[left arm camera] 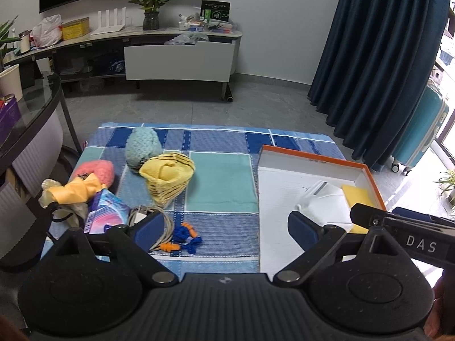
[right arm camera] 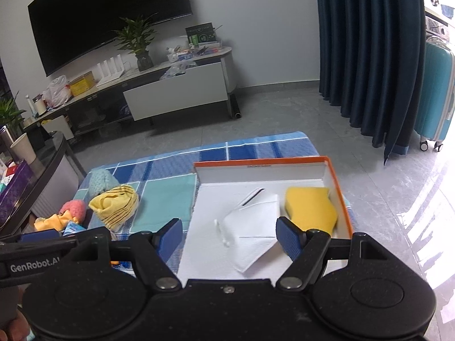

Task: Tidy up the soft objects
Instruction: 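Withdraw both open tools from the box back over the table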

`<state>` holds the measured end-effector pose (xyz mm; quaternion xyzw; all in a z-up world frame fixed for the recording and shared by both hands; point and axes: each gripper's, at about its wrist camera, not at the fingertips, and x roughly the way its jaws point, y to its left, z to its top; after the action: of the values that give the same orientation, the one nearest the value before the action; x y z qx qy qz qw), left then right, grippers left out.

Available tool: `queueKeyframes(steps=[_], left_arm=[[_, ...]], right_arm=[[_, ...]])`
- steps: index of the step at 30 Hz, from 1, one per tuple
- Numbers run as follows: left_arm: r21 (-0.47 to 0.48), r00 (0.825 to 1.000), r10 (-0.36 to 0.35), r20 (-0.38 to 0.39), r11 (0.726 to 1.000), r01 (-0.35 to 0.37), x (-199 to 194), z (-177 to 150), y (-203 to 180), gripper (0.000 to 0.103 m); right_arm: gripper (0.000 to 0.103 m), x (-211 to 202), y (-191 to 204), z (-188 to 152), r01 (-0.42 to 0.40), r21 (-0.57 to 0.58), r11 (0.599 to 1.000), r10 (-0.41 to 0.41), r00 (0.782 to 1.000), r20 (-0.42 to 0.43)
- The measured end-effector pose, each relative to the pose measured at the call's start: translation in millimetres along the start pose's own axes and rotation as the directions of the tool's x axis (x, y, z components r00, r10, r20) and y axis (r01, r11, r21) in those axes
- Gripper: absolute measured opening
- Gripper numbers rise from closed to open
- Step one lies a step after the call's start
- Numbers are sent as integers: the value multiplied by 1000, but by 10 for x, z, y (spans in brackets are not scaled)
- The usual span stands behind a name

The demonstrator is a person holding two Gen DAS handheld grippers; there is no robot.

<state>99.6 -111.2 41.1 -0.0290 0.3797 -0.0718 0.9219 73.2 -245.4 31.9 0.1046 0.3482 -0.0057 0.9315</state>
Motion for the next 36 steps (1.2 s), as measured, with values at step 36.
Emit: queueKeyframes(steps=[36], left_arm=[[-119, 997, 78, -5, 990, -78, -189, -289, 811, 97]], right_arm=[[86, 238, 854, -321, -117, -116, 986, 107, 990, -91]])
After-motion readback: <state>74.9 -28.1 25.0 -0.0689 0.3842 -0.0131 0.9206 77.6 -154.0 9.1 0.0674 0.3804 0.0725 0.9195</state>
